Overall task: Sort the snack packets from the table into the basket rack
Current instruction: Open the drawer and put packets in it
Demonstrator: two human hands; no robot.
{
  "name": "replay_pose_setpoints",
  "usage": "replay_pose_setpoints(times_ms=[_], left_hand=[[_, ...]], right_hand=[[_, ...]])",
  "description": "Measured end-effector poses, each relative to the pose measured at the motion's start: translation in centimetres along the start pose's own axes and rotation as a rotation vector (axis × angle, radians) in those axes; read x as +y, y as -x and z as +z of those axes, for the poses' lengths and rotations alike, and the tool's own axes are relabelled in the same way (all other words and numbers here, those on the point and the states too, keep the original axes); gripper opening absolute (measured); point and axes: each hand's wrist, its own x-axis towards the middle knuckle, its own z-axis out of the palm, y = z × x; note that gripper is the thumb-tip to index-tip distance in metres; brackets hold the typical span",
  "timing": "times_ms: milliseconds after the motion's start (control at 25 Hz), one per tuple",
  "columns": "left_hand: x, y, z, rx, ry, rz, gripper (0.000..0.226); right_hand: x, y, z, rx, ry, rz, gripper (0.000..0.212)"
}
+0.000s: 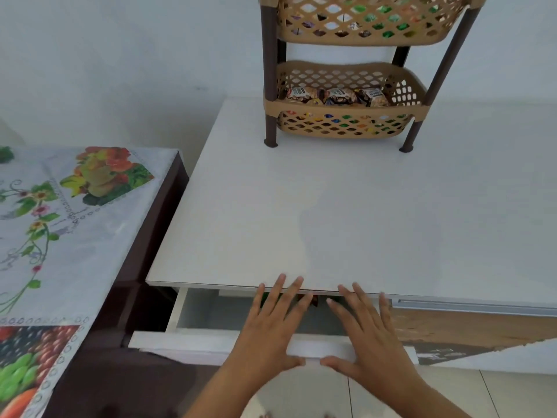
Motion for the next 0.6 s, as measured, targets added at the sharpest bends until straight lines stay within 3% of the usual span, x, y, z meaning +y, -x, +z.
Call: replay_pose_setpoints(times_ms=[280,600], left_hand=[[-3.9,-5.9,-0.4,-0.017,-0.113,0.045,0.099],[-3.8,-5.9,0.3,0.227,-0.193,0.101,0.080]], right_hand=[[3.2,-6.2,-0.1,-0.083,0.039,-0.002,0.090],[3.3,-6.6,1.3,-0.036,0.027,0.050,0.076]])
